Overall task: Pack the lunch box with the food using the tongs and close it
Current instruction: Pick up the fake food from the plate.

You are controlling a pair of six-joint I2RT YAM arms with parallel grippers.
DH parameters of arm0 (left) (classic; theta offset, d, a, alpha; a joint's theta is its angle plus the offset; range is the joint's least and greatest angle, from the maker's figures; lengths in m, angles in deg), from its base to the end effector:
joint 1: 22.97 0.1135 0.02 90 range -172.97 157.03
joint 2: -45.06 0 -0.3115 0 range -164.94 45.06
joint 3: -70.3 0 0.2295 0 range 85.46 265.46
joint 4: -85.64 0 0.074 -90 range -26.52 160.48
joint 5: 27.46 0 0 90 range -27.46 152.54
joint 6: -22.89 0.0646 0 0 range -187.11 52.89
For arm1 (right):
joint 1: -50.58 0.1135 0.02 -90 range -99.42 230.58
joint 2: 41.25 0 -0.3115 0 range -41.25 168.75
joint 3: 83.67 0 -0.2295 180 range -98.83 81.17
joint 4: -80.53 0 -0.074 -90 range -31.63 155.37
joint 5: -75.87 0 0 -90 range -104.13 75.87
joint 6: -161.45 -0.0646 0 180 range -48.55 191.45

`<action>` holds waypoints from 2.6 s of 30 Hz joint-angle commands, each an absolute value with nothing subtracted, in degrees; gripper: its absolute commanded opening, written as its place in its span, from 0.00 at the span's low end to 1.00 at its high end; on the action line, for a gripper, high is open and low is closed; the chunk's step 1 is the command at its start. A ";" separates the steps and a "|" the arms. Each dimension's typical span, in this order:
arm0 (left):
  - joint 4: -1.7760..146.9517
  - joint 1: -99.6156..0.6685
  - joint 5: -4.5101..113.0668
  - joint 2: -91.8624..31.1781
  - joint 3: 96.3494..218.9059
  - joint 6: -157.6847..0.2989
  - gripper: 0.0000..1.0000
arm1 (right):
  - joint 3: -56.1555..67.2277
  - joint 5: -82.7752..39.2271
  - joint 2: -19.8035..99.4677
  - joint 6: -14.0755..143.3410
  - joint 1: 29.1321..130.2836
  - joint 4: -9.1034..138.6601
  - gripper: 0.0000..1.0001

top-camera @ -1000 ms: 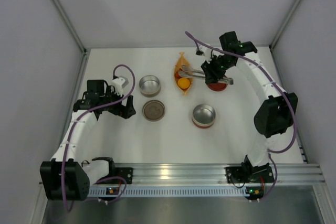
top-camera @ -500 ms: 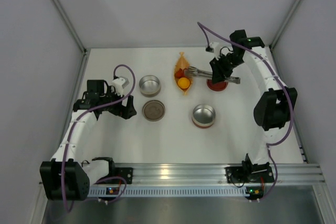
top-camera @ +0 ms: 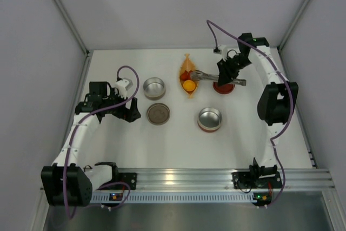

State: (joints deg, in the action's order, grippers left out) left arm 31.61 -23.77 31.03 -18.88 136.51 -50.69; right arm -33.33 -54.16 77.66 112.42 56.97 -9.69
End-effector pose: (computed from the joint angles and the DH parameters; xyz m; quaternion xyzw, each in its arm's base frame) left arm 0.1919 -0.0364 0.3010 0.2241 0.8858 -0.2113 0.3472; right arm 0.4114 0.0879 0.3076 -0.4045 0.8442 0.2998 0.1836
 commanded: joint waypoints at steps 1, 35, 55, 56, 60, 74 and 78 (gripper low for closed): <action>31.72 -23.50 29.67 -18.92 138.98 -50.50 0.98 | -36.86 -58.25 79.77 113.20 56.38 -14.96 0.35; 32.60 -23.50 30.37 -19.80 137.75 -50.68 0.98 | -34.49 -58.78 83.64 108.45 55.50 -8.37 0.35; 33.22 -23.50 29.76 -21.73 137.93 -51.03 0.98 | -32.30 -58.69 85.67 108.27 55.85 -6.96 0.35; 33.13 -23.50 29.84 -21.82 137.93 -51.12 0.98 | -32.30 -58.95 85.75 108.27 55.94 -6.96 0.34; 33.22 -23.50 29.93 -21.91 137.84 -51.03 0.98 | -32.56 -60.01 85.49 108.18 55.94 -7.22 0.28; 33.48 -23.50 30.28 -21.03 137.84 -52.08 0.98 | -32.91 -63.26 78.11 103.62 55.77 -9.07 0.00; 33.83 -23.41 30.90 -21.12 138.19 -53.05 0.98 | -34.75 -64.14 75.04 98.80 56.47 -7.32 0.00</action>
State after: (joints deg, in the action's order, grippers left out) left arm 31.52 -23.77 31.49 -21.96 136.86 -52.00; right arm -31.75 -60.22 81.77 102.80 56.03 -8.97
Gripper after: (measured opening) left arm 0.983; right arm 0.189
